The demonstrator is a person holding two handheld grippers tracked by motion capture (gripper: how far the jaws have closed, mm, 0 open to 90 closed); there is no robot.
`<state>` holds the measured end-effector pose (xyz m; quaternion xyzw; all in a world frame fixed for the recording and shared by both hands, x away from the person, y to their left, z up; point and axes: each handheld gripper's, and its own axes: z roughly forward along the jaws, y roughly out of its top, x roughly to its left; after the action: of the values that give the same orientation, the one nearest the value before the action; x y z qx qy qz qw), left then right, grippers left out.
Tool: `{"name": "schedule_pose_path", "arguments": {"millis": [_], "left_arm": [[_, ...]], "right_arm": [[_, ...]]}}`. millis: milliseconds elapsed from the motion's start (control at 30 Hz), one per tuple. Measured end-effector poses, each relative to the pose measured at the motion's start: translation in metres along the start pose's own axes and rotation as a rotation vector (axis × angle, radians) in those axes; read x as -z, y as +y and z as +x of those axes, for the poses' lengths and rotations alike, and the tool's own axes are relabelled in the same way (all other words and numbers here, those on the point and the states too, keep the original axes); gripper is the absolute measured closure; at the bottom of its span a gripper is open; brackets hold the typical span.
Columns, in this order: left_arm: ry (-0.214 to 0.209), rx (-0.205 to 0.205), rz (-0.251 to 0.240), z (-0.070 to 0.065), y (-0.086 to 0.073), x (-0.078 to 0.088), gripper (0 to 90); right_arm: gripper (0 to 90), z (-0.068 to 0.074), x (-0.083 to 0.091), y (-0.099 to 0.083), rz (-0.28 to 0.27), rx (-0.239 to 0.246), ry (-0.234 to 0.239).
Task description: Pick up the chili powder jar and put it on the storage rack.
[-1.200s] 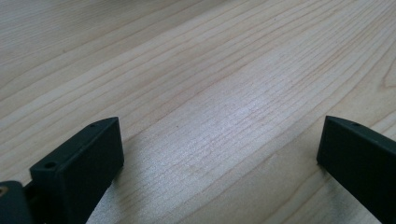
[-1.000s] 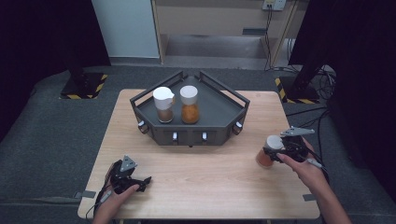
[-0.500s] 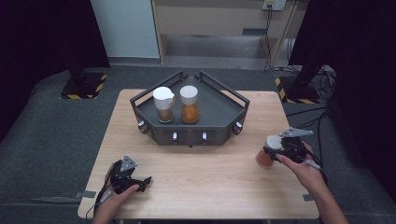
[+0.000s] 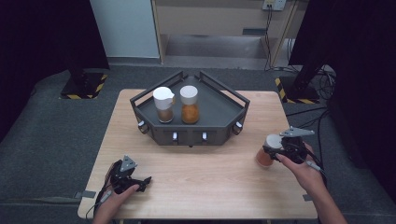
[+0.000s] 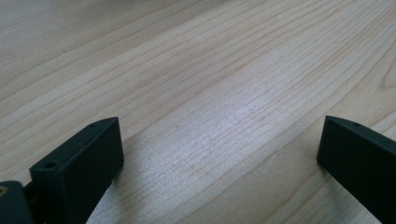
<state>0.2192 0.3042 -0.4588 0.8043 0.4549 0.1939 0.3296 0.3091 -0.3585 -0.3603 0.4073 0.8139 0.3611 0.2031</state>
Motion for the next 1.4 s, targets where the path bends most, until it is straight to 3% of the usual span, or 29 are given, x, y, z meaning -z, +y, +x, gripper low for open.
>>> {"name": "schedule_pose_path", "arguments": {"millis": [333, 1400], "left_arm": [[0.000, 0.000, 0.000, 0.000, 0.000, 0.000, 0.0], [0.000, 0.000, 0.000, 0.000, 0.000, 0.000, 0.0]], "right_arm": [[33.8, 0.008, 0.012, 0.014, -0.003, 0.033, 0.013], [33.9, 0.021, 0.035, 0.051, -0.001, 0.078, 0.040]]}}
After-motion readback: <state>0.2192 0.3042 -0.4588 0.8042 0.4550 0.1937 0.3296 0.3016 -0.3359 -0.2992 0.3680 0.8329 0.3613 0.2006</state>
